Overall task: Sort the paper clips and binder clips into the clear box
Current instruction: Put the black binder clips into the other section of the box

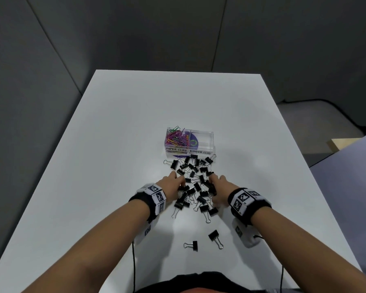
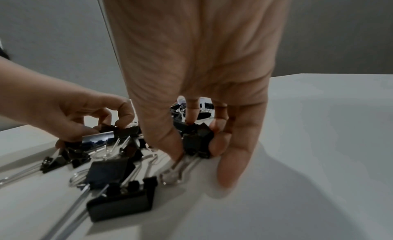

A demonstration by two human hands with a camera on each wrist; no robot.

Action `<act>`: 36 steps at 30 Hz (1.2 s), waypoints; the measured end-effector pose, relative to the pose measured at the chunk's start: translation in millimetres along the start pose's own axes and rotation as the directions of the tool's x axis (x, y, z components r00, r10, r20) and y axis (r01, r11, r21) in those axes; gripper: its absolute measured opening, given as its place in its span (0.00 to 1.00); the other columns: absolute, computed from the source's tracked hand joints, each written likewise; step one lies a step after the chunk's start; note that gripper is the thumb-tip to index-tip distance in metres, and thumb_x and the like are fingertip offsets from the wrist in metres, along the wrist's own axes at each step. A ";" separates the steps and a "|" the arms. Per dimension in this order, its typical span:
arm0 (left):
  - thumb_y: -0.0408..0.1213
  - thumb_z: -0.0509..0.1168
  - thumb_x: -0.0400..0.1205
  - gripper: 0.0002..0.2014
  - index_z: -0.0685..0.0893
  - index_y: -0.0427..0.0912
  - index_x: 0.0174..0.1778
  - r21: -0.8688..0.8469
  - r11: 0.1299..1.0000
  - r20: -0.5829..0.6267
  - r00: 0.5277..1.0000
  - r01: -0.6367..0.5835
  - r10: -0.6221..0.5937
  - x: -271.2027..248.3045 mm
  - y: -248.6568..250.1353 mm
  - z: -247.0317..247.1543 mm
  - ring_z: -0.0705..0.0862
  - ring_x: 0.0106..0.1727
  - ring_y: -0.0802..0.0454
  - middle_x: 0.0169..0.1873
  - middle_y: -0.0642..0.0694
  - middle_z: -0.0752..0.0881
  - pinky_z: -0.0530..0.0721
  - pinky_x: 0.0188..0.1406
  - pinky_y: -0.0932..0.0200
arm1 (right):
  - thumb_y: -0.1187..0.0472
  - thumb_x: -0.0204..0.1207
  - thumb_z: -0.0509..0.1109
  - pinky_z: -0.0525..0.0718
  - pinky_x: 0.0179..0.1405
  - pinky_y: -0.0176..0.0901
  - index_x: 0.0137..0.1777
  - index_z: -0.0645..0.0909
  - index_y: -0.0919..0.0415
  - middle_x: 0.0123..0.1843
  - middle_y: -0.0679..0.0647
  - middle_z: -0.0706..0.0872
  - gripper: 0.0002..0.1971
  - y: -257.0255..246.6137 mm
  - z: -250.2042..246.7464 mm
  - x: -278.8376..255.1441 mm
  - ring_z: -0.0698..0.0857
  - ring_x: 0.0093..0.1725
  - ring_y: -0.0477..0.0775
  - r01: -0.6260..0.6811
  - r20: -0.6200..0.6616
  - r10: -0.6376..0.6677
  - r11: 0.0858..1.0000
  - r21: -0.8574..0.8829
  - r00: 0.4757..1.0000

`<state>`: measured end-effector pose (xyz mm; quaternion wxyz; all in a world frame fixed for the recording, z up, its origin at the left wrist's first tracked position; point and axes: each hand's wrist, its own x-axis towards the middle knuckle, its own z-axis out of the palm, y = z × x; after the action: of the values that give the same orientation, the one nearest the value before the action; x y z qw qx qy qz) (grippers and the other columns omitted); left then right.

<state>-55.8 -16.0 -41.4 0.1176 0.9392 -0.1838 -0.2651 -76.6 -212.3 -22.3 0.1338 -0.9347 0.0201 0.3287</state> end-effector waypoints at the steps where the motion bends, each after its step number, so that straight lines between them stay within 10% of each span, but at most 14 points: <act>1: 0.34 0.63 0.81 0.14 0.74 0.43 0.62 0.015 1.000 0.000 1.000 -0.003 0.003 -0.1 1.0 0.0 0.82 0.54 0.38 0.62 0.39 0.72 0.82 0.48 0.51 | 0.64 0.71 0.71 0.75 0.29 0.42 0.66 0.64 0.56 0.65 0.61 0.70 0.26 -0.4 0.1 0.9 0.79 0.42 0.61 0.008 -0.007 -0.008 1.000 -0.009 1.000; 8: 0.32 0.63 0.79 0.18 0.70 0.41 0.65 0.081 0.997 -0.031 1.000 -0.002 0.004 -1.3 5.3 4.0 0.80 0.57 0.39 0.63 0.40 0.73 0.81 0.49 0.50 | 0.61 0.75 0.66 0.80 0.47 0.51 0.67 0.65 0.61 0.64 0.61 0.73 0.22 -3.8 5.1 4.0 0.82 0.56 0.66 0.028 -0.066 -0.038 0.990 -0.140 0.997; 18: 0.34 0.60 0.82 0.18 0.69 0.40 0.68 0.224 0.975 0.041 0.999 -0.007 -0.002 -2.7 9.8 2.7 0.76 0.62 0.38 0.67 0.37 0.69 0.80 0.52 0.49 | 0.60 0.77 0.62 0.75 0.44 0.49 0.65 0.69 0.61 0.60 0.61 0.76 0.17 -0.5 11.9 4.6 0.81 0.55 0.65 0.067 -0.173 -0.089 0.990 -0.126 0.981; 32: 0.30 0.54 0.85 0.12 0.76 0.36 0.61 -0.136 0.990 0.042 0.998 -0.035 0.041 -2.6 -16.7 -10.8 0.83 0.53 0.39 0.64 0.39 0.73 0.81 0.56 0.49 | 0.62 0.82 0.59 0.74 0.35 0.31 0.48 0.71 0.57 0.44 0.54 0.78 0.01 -2.1 -32.9 6.2 0.77 0.39 0.52 0.211 -0.311 -0.188 0.977 0.042 0.932; 36: 0.28 0.55 0.84 0.12 0.77 0.36 0.61 -0.149 0.988 0.066 0.997 -0.029 0.040 3.6 -25.1 -12.3 0.83 0.56 0.37 0.63 0.39 0.74 0.81 0.57 0.50 | 0.63 0.81 0.59 0.80 0.42 0.46 0.54 0.74 0.63 0.46 0.59 0.79 0.06 -19.2 -84.2 26.8 0.81 0.42 0.59 0.259 -0.498 -0.186 0.962 0.081 0.847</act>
<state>-39.1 6.7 -40.8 0.1850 0.9149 -0.1838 -0.3082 -1.9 -214.7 28.6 0.2291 -0.9708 -0.0320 0.0635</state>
